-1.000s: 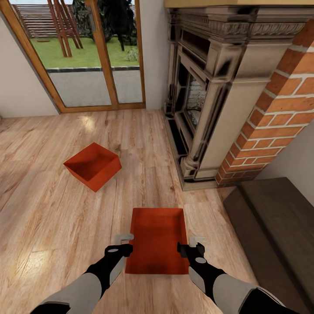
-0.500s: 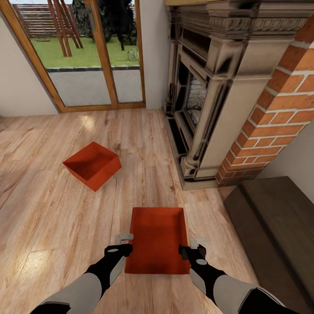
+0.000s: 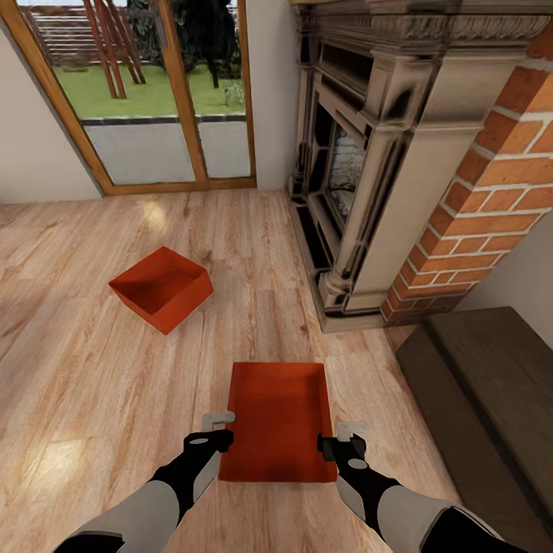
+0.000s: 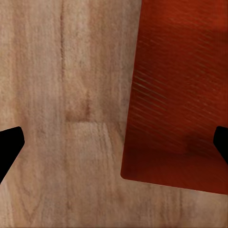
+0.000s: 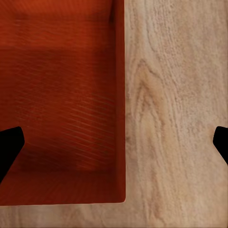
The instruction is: Move the two storage containers from the living room to the garage. In the garage, place one container on the floor and stack the other container on top of it (either order is fine).
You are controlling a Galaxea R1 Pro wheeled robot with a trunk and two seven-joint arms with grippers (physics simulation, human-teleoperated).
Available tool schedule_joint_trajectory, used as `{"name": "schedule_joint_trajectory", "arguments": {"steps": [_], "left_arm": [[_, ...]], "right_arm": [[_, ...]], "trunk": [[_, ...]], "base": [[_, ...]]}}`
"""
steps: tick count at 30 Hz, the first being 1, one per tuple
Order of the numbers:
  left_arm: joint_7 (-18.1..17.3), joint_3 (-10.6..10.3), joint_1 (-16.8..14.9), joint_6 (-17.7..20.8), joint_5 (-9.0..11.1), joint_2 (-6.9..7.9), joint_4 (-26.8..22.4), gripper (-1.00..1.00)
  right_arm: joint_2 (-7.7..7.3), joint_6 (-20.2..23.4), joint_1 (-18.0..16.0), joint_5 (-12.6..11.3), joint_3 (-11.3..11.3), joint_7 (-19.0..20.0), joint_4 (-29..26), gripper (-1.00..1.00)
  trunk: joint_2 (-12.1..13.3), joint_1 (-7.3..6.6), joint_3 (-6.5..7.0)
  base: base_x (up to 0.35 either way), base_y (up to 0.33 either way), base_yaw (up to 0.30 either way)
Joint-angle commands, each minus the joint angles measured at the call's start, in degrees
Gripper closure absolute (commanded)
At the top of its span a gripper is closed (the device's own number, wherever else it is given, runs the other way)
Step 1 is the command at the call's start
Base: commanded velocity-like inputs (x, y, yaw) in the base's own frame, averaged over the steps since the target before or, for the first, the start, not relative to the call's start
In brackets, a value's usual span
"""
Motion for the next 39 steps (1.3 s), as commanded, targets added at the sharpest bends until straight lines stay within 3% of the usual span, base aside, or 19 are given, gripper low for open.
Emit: {"name": "schedule_joint_trajectory", "arguments": {"steps": [1, 39], "left_arm": [[0.2, 0.0, 0.0, 0.3, 0.3, -0.01, -0.1, -1.0], [0.2, -0.1, 0.0, 0.4, 0.2, 0.25, -0.1, -1.0]], "right_arm": [[0.02, -0.1, 0.0, -0.4, 0.5, -0.2, 0.0, -1.0], [0.02, -1.2, 0.0, -0.2, 0.5, -0.2, 0.0, -1.0]], "trunk": [[-0.4, 0.22, -0.22], [-15.7, 8.57, -7.04]], "base": [[0.0, 0.0, 0.0], [0.0, 0.0, 0.0]]}}
